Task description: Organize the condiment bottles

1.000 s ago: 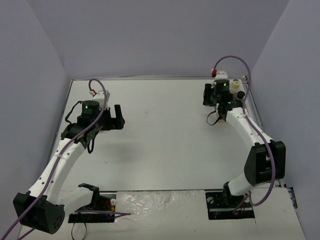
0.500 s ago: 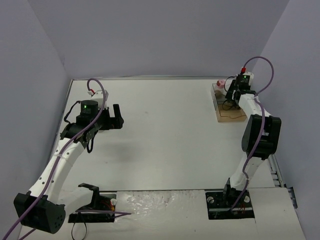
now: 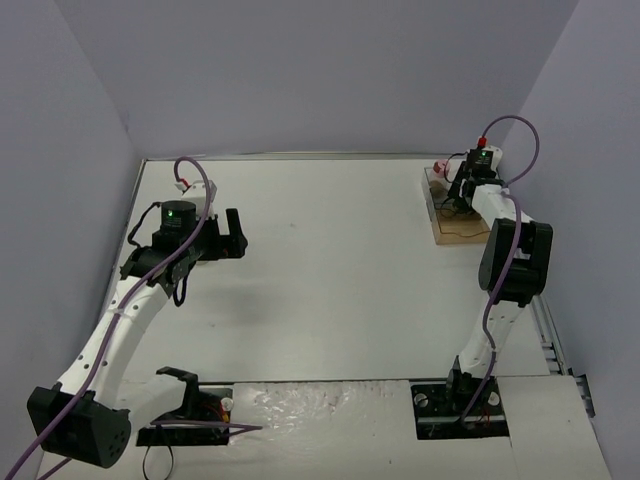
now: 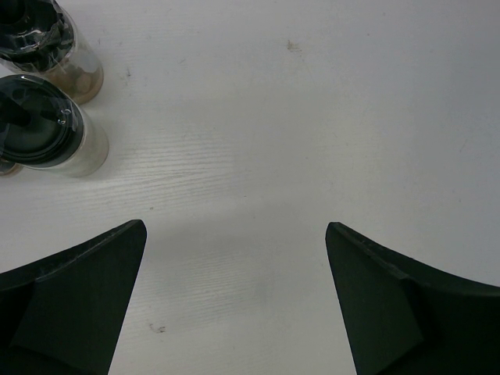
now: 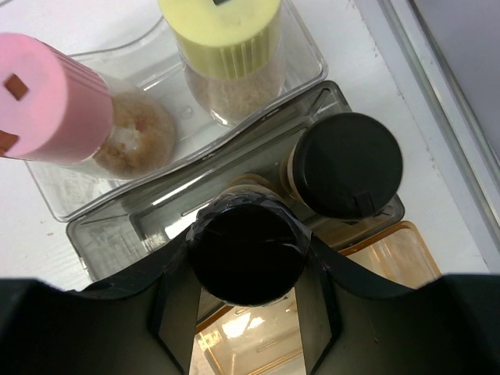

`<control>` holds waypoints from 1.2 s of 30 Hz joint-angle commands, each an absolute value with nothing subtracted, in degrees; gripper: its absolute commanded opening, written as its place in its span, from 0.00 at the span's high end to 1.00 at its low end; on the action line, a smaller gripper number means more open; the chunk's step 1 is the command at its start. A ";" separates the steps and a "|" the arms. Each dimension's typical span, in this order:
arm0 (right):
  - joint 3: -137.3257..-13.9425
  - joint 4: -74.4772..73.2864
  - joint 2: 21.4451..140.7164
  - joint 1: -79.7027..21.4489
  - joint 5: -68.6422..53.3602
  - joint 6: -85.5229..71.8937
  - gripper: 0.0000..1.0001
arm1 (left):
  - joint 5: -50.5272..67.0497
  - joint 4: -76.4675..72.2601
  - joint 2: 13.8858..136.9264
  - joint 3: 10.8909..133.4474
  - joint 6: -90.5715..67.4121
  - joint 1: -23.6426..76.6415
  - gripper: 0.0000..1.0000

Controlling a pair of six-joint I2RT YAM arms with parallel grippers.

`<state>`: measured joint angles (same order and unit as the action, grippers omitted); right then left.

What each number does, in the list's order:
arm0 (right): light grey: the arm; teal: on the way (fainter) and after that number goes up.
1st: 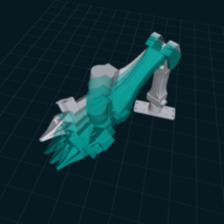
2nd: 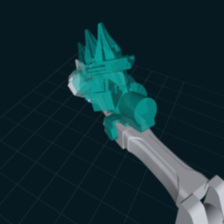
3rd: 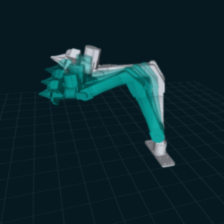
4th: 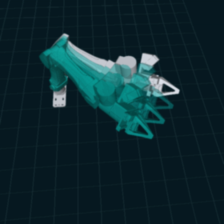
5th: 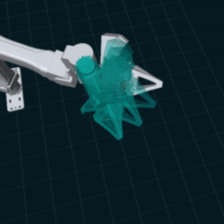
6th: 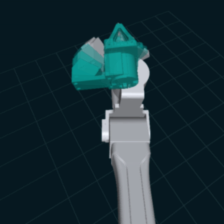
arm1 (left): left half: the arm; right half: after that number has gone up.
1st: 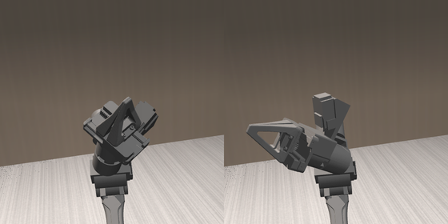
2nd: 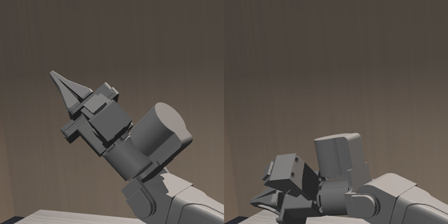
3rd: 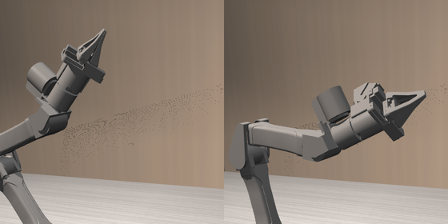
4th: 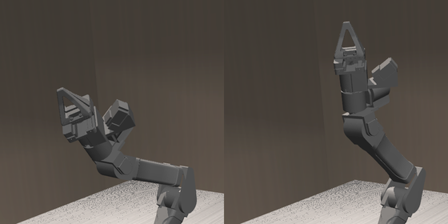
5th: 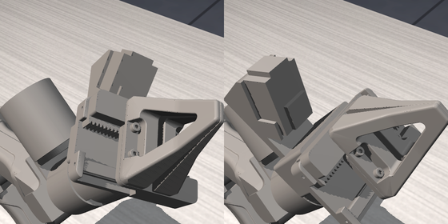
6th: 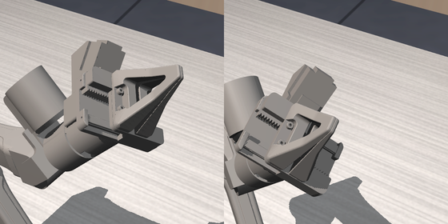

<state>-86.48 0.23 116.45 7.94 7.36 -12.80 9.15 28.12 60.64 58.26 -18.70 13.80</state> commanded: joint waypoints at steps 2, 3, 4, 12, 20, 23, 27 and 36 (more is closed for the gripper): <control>-88.83 3.84 117.04 8.61 9.99 -13.77 1.00 | 9.67 25.75 59.94 59.77 -19.13 13.54 0.03; -88.89 3.87 117.31 8.63 10.16 -13.83 0.99 | 9.65 25.75 59.96 59.77 -19.16 13.52 0.03; -88.98 3.87 117.54 8.67 10.34 -13.92 0.95 | 9.61 25.75 60.00 59.77 -19.16 13.48 0.03; -88.11 3.54 116.39 8.88 8.71 -16.10 0.45 | 9.66 25.75 60.46 59.68 -19.15 13.03 0.03; -85.91 1.54 109.82 8.74 7.16 -17.01 0.13 | 10.06 25.53 60.42 59.59 -19.42 12.44 0.03; -84.36 0.53 106.15 8.64 5.73 -17.37 0.10 | 9.61 25.63 60.24 59.53 -19.51 12.01 0.03; -79.39 0.26 98.03 8.46 0.68 -18.32 0.05 | 6.22 26.95 60.51 59.78 -20.08 11.36 0.03; -65.10 0.56 75.25 5.14 -11.25 -18.25 0.00 | -4.39 31.22 62.15 62.55 -25.97 4.88 0.03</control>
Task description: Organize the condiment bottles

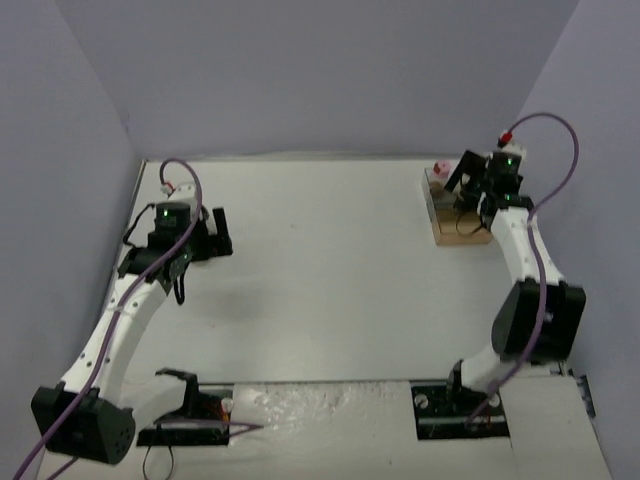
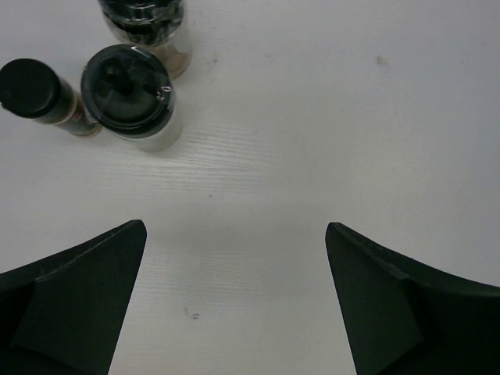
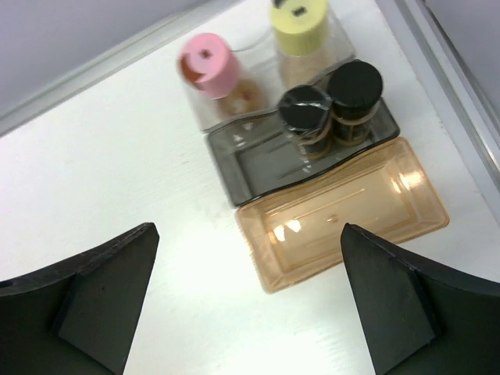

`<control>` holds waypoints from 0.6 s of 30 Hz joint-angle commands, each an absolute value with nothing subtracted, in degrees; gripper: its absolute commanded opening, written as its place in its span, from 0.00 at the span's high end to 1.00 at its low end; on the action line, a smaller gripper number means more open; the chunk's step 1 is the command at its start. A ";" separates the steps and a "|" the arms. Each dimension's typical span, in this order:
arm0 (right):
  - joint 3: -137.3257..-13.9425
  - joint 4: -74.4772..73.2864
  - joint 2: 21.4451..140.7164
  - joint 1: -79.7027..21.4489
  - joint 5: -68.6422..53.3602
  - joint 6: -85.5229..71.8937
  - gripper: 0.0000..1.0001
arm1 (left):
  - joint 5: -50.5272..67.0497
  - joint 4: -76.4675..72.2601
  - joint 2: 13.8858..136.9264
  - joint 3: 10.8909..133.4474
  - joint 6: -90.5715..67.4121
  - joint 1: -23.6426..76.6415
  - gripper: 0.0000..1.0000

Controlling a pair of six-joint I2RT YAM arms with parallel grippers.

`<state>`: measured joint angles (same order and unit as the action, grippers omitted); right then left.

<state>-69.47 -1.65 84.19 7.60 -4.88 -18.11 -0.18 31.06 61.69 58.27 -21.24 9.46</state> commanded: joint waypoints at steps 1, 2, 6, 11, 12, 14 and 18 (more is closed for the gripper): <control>-63.87 1.01 73.79 4.55 -11.64 -18.12 0.00 | -4.71 31.64 62.53 63.48 -26.87 3.59 0.03; -62.64 1.45 72.33 3.97 -12.03 -17.99 0.00 | -5.03 32.05 62.92 64.41 -27.78 2.29 0.03; -57.92 3.68 67.19 2.66 -14.39 -18.71 0.00 | -8.36 33.91 64.69 69.69 -30.27 -2.02 0.03; -54.60 4.14 63.95 2.06 -16.01 -18.66 0.00 | -12.06 34.91 67.23 73.62 -34.40 -7.00 0.07; -53.95 4.26 63.28 1.97 -16.19 -18.51 0.00 | -12.99 35.02 67.93 74.15 -35.13 -7.91 0.08; -52.74 4.54 62.50 1.82 -16.39 -18.37 0.00 | -14.07 35.45 70.42 75.50 -36.34 -8.82 0.09; -51.82 4.92 61.66 0.84 -16.50 -18.13 0.00 | -13.10 36.34 75.83 77.70 -38.11 -10.34 0.10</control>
<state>-51.81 0.08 64.11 2.05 -14.81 -18.23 -11.49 35.97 70.82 74.09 -34.17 -8.87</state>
